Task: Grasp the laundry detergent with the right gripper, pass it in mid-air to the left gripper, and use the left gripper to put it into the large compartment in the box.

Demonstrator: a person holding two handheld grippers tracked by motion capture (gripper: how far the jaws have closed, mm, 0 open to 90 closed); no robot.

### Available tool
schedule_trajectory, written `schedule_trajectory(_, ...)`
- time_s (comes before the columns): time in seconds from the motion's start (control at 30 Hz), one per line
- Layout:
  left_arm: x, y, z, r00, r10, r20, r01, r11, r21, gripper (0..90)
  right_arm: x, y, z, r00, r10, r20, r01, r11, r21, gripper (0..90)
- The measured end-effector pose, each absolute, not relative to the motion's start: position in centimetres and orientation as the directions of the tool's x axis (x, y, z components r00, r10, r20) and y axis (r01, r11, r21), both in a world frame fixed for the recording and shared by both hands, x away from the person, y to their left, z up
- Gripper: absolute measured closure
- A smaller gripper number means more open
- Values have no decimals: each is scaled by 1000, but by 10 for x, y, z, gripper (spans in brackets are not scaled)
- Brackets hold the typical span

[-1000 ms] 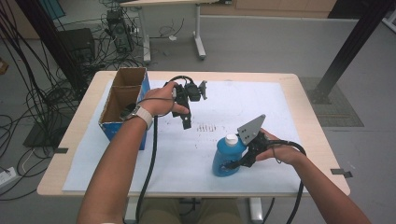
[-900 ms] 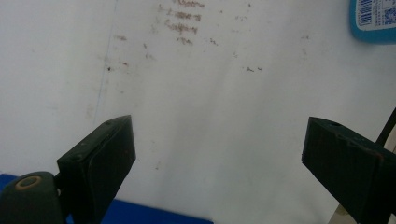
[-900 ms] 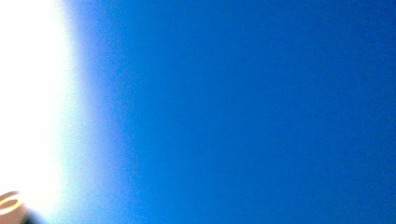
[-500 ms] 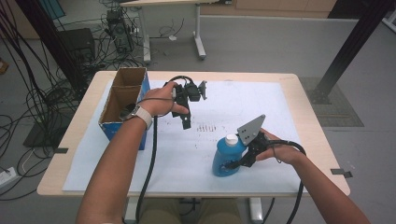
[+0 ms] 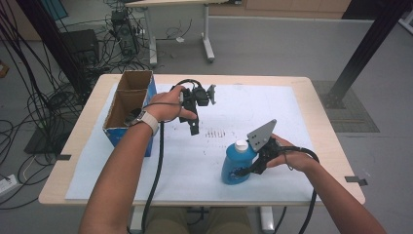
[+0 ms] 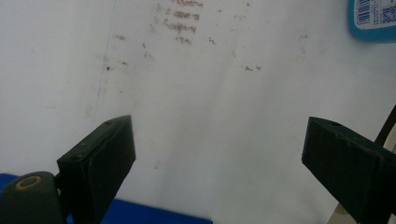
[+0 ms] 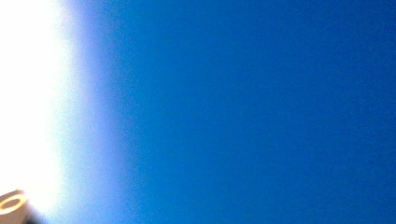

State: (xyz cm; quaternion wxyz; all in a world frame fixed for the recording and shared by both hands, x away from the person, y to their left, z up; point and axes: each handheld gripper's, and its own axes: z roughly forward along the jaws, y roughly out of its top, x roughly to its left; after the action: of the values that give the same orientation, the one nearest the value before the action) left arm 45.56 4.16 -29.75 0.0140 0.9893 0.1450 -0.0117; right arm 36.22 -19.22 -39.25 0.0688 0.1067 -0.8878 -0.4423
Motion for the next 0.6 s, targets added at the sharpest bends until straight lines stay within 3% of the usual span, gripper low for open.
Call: schedule_trajectory(0.6, 455, 43, -296, 957, 290, -24, 290, -957, 24, 100, 363, -192, -393, -969, -246, 33, -121, 584, 803, 436)
